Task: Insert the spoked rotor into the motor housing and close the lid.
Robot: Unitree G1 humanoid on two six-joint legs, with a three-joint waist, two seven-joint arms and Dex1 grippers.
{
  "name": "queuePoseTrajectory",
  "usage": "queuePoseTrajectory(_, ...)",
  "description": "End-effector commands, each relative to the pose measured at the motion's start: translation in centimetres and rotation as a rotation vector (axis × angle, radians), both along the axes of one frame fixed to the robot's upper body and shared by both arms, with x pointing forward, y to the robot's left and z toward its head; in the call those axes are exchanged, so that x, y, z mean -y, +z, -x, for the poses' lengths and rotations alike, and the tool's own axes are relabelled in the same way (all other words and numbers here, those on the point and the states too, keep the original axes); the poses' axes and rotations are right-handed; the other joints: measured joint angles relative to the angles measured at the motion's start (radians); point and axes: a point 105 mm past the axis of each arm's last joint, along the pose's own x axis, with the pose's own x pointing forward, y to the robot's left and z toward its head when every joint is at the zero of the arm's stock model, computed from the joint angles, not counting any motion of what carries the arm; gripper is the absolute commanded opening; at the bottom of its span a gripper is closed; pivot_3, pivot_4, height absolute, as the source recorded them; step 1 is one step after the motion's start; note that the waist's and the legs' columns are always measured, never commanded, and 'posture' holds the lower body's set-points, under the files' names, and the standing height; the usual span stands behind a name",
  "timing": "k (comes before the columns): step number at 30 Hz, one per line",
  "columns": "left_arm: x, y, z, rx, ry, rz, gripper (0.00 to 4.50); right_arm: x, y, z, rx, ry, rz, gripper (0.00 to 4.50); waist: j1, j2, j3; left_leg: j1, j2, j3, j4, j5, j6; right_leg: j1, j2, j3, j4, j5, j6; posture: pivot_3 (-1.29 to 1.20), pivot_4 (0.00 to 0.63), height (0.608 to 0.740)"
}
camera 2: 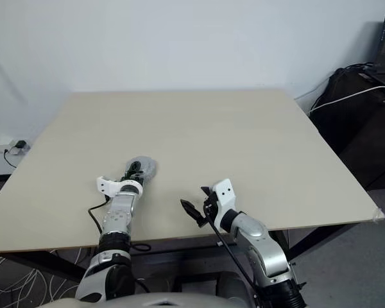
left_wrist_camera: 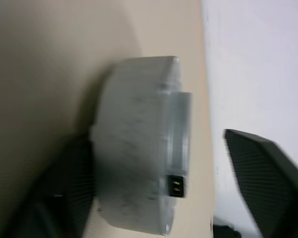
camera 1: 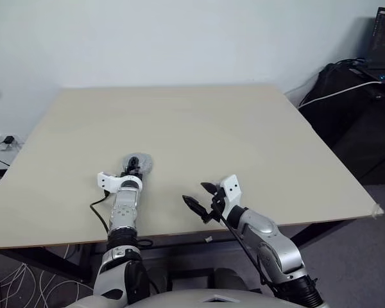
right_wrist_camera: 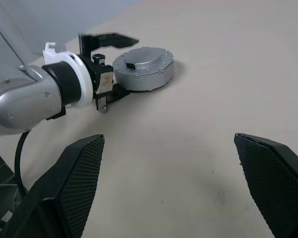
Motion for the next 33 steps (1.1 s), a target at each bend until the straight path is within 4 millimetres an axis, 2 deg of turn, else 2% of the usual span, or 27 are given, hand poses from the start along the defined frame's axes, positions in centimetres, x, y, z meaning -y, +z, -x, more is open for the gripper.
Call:
queuePoseTrajectory(1,0.8,0.7,0.6,0.011,-0.019,0.000,4.47,0.1,0.9,-0.5,0.032,-0.009,-0.015,4.50,-0.002,0.000,0.000,0.000,0.000,0.000,0.000,0.000,0.000,0.001,0.000,0.000,0.000,0.000,0.000,0.00,0.000,0.740)
queuePoseTrajectory(5,1.6,0.5,2.4,-0.007,-0.052,0.020,4.47,0.0,0.9,-0.5,0.025,-0.010,-0.020,4.50,-0.002,0.000,0.000,0.000,0.001,0.000,0.000,0.000,0.000,0.000,0.000,0.000,0.000,0.001,-0.002,0.00,0.000,0.740)
queuePoseTrajectory(14,2.9,-0.5,8.1,-0.117,-0.087,0.063,4.47,-0.1,0.7,-0.5,0.013,-0.005,-0.025,4.50,-0.007,0.001,-0.003,0.001,0.001,0.001,-0.002,-0.003,-0.003,-0.001,-0.001,0.001,0.000,0.002,-0.006,0.00,0.000,0.740)
queuePoseTrajectory(18,2.6,0.3,9.5,-0.092,-0.111,0.018,4.47,-0.2,0.8,-0.5,0.012,0.002,-0.028,4.50,-0.004,0.004,-0.004,0.002,0.001,0.000,-0.001,-0.003,-0.005,0.000,-0.002,0.000,0.000,-0.001,-0.001,0.00,0.000,0.740)
queuePoseTrajectory(24,1.4,2.3,10.1,0.031,-0.202,-0.335,4.47,0.0,0.7,-0.5,0.039,0.000,-0.026,4.50,-0.004,0.004,-0.004,0.002,0.001,0.001,-0.002,-0.003,-0.005,0.000,-0.002,0.000,-0.001,-0.001,-0.001,0.00,0.000,0.740)
queuePoseTrajectory(27,0.9,3.3,10.0,0.106,-0.230,-0.595,4.47,0.4,0.7,-0.6,0.075,-0.024,-0.008,4.50,-0.003,0.005,-0.004,0.001,0.001,0.001,-0.002,-0.003,-0.005,-0.001,-0.002,0.000,0.000,-0.001,-0.001,0.00,0.000,0.740)
queuePoseTrajectory(33,1.1,3.5,10.0,0.178,-0.257,-0.972,4.47,2.0,0.4,-1.3,0.187,-0.174,0.066,4.50,-0.002,0.007,-0.005,0.001,0.001,0.001,-0.004,-0.004,-0.005,-0.002,-0.002,0.000,-0.001,-0.002,-0.001,0.00,0.000,0.740)
